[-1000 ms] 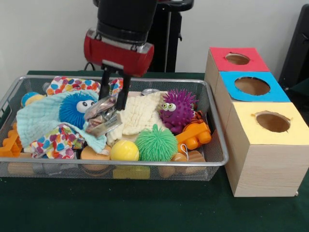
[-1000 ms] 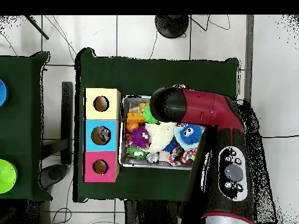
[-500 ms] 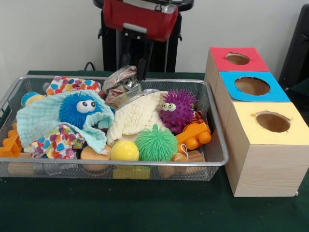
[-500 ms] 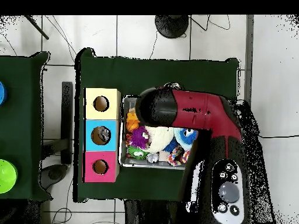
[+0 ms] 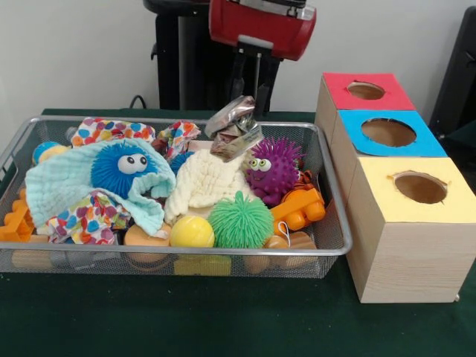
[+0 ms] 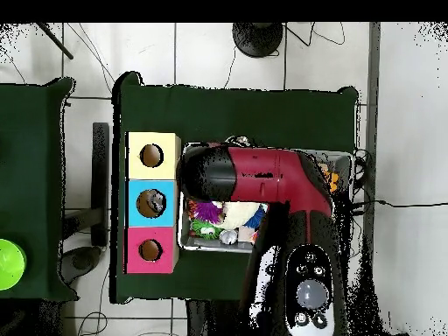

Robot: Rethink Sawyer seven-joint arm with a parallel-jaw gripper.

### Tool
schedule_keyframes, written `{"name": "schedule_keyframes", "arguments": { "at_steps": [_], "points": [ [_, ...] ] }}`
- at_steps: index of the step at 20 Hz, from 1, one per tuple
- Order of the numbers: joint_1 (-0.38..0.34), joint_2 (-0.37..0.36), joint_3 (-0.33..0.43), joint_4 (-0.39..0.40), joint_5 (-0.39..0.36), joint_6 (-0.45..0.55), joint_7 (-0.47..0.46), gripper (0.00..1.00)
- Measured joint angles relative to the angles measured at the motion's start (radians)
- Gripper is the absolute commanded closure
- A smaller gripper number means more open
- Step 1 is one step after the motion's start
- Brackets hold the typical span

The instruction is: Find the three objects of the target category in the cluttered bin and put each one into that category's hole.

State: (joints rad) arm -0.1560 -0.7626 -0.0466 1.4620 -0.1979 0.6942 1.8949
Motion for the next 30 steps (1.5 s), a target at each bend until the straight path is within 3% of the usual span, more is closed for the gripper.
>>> {"name": "schedule_keyframes", "arguments": {
  "at_steps": [13,30],
  "points": [
    [0.045,0.017,0.000,0.046,-0.001,-0.025,0.000,1.00],
    [0.140,0.015,0.000,0.065,0.088,-0.025,0.000,1.00]
  ]
}}
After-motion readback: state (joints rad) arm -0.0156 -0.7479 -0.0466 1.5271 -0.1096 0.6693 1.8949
